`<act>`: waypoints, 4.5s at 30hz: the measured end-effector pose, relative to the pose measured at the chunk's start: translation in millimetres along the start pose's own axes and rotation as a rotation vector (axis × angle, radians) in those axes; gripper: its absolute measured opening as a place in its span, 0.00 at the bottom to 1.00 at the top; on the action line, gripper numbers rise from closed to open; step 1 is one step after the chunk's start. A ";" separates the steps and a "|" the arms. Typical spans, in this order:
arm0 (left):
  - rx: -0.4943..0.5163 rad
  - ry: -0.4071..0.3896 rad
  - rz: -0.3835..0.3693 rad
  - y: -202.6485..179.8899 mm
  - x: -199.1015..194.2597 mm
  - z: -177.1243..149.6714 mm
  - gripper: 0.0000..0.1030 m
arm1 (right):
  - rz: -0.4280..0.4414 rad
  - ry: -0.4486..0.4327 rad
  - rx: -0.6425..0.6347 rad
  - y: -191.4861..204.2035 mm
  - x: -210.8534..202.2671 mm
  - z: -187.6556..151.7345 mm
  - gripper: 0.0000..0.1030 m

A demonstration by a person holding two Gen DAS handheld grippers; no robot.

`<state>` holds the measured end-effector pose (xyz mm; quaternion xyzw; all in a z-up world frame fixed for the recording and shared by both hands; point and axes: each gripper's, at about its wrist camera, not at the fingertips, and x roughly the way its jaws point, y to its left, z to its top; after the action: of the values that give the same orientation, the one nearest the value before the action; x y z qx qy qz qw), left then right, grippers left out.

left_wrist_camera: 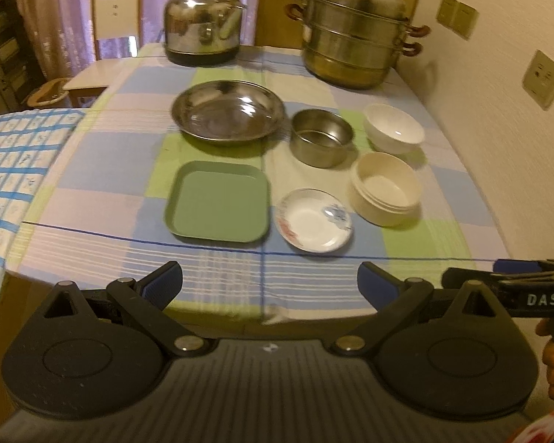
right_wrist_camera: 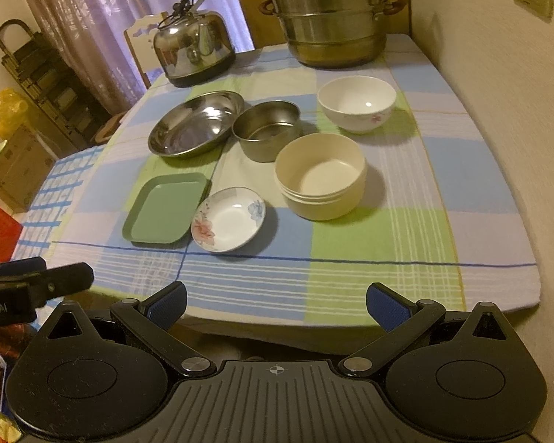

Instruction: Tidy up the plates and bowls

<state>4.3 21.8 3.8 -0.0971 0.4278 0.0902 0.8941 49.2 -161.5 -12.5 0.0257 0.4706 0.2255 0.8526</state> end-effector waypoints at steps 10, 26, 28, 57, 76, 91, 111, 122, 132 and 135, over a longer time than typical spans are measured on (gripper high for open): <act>-0.006 0.005 0.086 44.8 27.3 16.5 0.98 | 0.061 -0.011 0.002 17.2 30.3 18.7 1.00; 0.028 0.096 0.076 106.0 112.7 56.1 0.92 | 0.137 0.036 -0.008 78.3 122.3 51.6 0.75; 0.032 0.107 0.073 112.6 124.7 60.7 0.92 | 0.149 0.043 -0.009 85.0 132.8 54.7 0.69; 0.112 0.235 -0.027 148.9 219.7 95.1 0.77 | -0.064 0.162 0.087 103.1 247.8 97.5 0.19; 0.102 0.266 -0.057 159.7 227.0 96.5 0.38 | -0.032 0.185 0.162 107.1 264.2 98.2 0.08; 0.048 0.286 -0.075 166.7 224.2 93.6 0.12 | 0.030 0.208 0.162 104.8 255.9 88.0 0.08; 0.052 0.173 -0.109 165.3 190.5 133.6 0.05 | 0.068 0.154 0.175 107.7 232.2 121.0 0.04; 0.064 0.111 -0.132 161.8 214.9 181.1 0.05 | 0.045 0.077 0.163 107.8 239.8 173.5 0.04; 0.084 0.105 -0.122 151.1 268.1 222.6 0.05 | -0.004 0.049 0.185 91.0 274.4 216.9 0.04; 0.082 0.117 -0.117 151.2 283.3 227.5 0.05 | -0.016 0.059 0.195 86.0 286.4 222.8 0.04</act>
<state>312.4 246.9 -92.6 -0.0904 0.4762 0.0146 0.8746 330.0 70.2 -93.1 0.0981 0.5154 0.1727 0.8336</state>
